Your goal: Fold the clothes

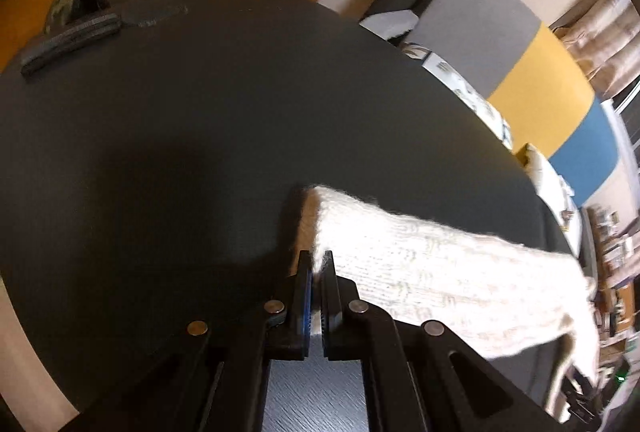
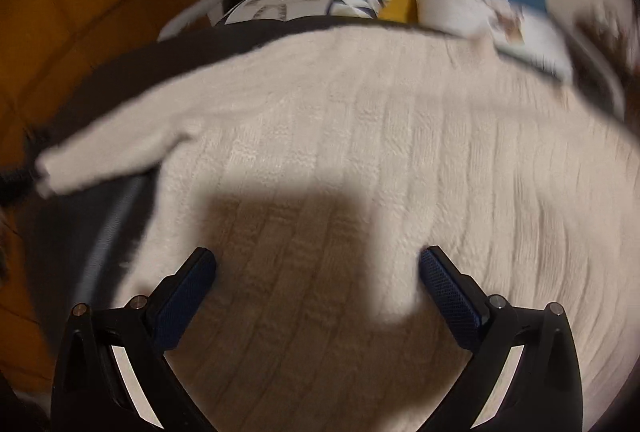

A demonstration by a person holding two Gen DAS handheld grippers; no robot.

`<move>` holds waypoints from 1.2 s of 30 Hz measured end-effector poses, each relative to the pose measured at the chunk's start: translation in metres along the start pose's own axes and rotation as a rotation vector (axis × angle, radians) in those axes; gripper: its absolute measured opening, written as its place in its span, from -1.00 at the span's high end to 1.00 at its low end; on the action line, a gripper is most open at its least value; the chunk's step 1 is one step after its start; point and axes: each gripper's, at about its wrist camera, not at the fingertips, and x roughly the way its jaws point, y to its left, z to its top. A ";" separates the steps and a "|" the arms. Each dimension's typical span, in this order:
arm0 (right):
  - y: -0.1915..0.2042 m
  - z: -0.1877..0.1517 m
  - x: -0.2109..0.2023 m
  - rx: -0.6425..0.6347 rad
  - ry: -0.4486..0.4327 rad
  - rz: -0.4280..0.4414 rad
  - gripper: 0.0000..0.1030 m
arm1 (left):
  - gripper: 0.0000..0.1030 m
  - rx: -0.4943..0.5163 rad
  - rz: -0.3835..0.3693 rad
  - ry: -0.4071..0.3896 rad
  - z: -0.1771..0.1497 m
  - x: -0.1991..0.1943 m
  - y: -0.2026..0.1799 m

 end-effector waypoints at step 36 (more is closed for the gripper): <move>0.033 0.027 -0.006 -0.186 0.023 0.156 -1.00 | 0.79 0.179 -0.060 -0.050 0.009 -0.015 -0.073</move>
